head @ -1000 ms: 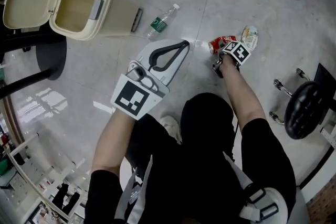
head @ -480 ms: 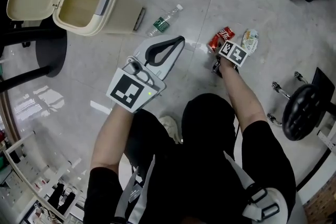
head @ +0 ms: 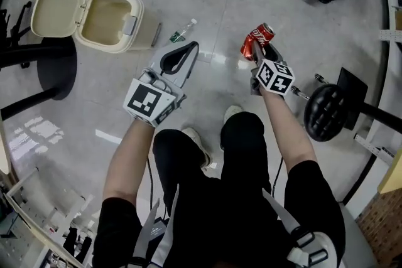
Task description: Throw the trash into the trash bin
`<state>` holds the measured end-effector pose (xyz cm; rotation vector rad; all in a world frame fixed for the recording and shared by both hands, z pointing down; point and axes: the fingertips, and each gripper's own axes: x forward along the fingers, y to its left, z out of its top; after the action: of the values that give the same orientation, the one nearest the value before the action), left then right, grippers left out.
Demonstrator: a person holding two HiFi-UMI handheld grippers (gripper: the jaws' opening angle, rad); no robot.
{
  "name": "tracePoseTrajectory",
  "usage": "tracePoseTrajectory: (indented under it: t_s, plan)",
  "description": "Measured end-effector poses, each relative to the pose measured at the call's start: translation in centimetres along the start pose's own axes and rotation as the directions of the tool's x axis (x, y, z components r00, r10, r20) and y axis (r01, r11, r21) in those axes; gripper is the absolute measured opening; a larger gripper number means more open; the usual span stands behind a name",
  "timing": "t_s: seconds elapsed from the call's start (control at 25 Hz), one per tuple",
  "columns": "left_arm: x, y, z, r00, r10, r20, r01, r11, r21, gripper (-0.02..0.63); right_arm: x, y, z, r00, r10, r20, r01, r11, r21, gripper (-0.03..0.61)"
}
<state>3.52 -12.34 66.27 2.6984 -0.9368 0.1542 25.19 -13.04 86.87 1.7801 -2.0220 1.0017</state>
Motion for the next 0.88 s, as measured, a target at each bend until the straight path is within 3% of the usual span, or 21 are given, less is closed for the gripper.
tracePoseTrajectory:
  t_s: [0.4,0.6,0.76,0.88]
  plan:
    - [-6.7,-6.3,19.5,0.995,0.038,0.091,-0.033,0.998,-0.052,0.003,-19.8,14.3,18.4,0.971,0.18,0.16,-0.141,0.963,-0.229,0.161]
    - [-13.2,-7.8,29.5,0.98,0.116,0.159,-0.103,0.991,-0.088,0.003,-29.0,21.4,28.3,0.923,0.285,0.259,-0.187,0.919,-0.348,0.161]
    - [-20.8,-8.0,34.2,0.961,0.232,0.15,-0.224,0.972,-0.068,0.003,-35.6,26.4,33.6,0.879,0.351,0.323,-0.229,0.905,-0.359,0.161]
    - [-26.0,-8.1,36.6,0.948,0.275,0.163,-0.271,0.961,-0.046,0.003,-38.8,29.7,35.3,0.856,0.388,0.341,-0.258,0.893,-0.368,0.161]
